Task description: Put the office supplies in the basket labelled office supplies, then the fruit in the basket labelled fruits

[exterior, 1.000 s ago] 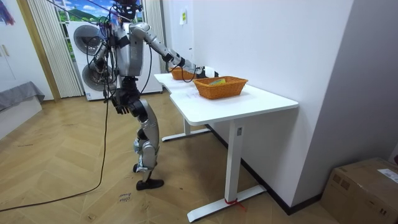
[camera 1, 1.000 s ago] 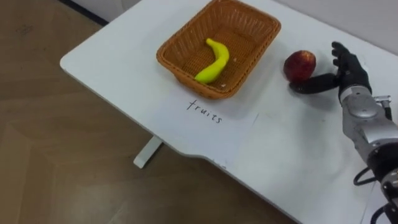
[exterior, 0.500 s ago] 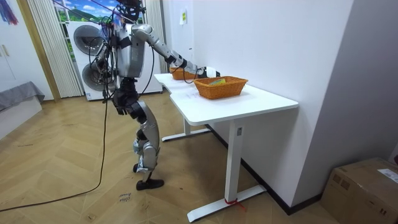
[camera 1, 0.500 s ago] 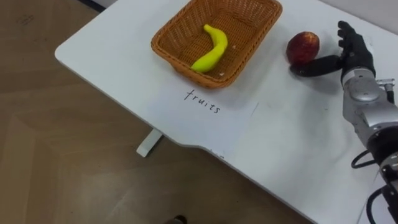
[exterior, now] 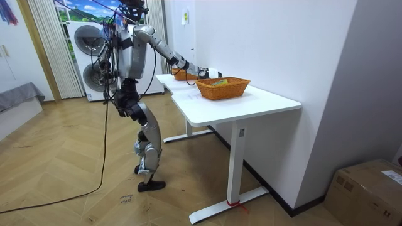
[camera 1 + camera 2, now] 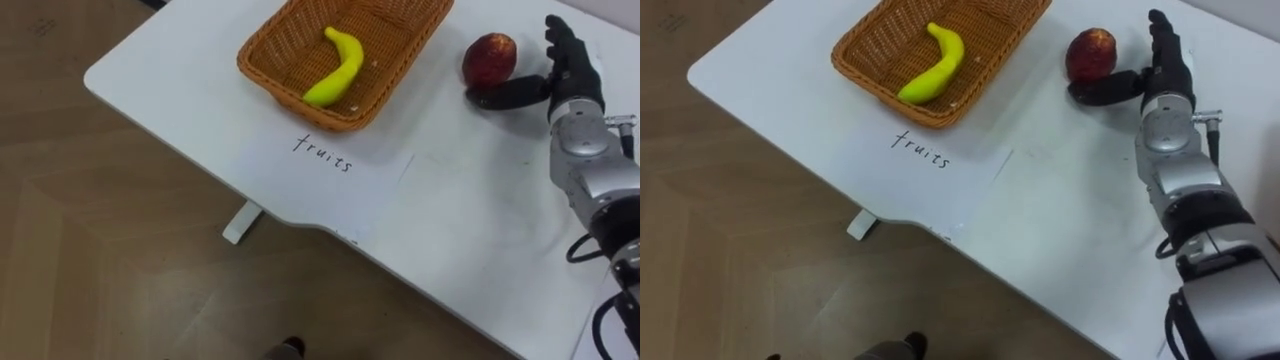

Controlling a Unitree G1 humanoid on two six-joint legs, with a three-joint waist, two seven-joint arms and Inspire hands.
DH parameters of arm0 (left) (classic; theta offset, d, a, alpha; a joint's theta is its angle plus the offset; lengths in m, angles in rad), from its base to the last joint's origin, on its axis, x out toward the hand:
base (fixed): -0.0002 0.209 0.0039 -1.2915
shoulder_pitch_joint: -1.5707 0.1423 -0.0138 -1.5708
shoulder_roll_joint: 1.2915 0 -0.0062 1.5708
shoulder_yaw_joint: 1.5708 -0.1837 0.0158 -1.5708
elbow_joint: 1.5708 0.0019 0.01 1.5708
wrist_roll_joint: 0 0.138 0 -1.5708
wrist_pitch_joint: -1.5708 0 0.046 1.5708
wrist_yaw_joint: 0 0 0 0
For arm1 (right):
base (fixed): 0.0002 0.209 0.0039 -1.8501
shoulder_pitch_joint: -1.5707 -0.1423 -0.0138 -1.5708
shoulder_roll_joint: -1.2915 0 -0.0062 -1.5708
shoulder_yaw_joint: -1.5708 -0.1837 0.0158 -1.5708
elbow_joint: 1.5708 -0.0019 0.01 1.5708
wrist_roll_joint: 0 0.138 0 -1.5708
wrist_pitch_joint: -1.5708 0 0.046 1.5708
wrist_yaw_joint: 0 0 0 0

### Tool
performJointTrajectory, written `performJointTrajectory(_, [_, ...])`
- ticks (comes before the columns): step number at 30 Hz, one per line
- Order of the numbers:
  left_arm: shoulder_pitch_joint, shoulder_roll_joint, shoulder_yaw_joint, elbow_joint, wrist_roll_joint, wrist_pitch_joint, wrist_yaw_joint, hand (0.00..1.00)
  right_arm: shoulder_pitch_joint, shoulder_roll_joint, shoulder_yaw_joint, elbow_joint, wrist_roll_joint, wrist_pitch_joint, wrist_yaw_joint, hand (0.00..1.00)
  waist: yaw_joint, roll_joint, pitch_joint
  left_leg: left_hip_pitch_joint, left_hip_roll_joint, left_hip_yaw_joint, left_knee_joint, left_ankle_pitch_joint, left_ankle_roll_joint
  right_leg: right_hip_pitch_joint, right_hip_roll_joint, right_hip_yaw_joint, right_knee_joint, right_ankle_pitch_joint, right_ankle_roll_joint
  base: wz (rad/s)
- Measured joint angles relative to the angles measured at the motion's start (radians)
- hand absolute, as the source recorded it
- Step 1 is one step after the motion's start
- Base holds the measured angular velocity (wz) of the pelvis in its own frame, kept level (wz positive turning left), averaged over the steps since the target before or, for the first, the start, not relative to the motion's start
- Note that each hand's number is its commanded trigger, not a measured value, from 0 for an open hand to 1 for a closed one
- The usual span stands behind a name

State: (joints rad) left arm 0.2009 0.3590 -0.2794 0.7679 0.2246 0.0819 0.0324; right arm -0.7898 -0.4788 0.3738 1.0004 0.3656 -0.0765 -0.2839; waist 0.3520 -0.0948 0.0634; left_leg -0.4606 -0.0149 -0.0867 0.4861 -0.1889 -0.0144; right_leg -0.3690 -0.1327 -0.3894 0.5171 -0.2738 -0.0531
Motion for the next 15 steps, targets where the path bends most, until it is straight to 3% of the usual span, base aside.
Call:
performJointTrajectory(11, [-0.013, -0.001, -0.012, 0.029, -0.037, -0.004, 0.009, 0.0, -0.004, 0.001, 0.035, -0.022, -0.023, -0.014, -0.007, 0.0, 0.006, 0.0, 0.0002, -0.008, 0.009, 0.017, -0.002, 0.0, -0.004, -0.021, 0.011, 0.022, 0.002, 0.004, -0.006, -0.06])
performJointTrajectory(15, [-0.013, -0.014, -0.012, 0.038, -0.037, -0.008, 0.03, 0.0, -0.004, 0.001, 0.034, -0.022, -0.024, -0.019, 0.002, 0.0, 0.006, 0.001, 0.0005, -0.01, 0.012, 0.022, -0.001, 0.0, -0.004, -0.023, 0.01, 0.022, 0.003, 0.004, -0.007, -0.01])
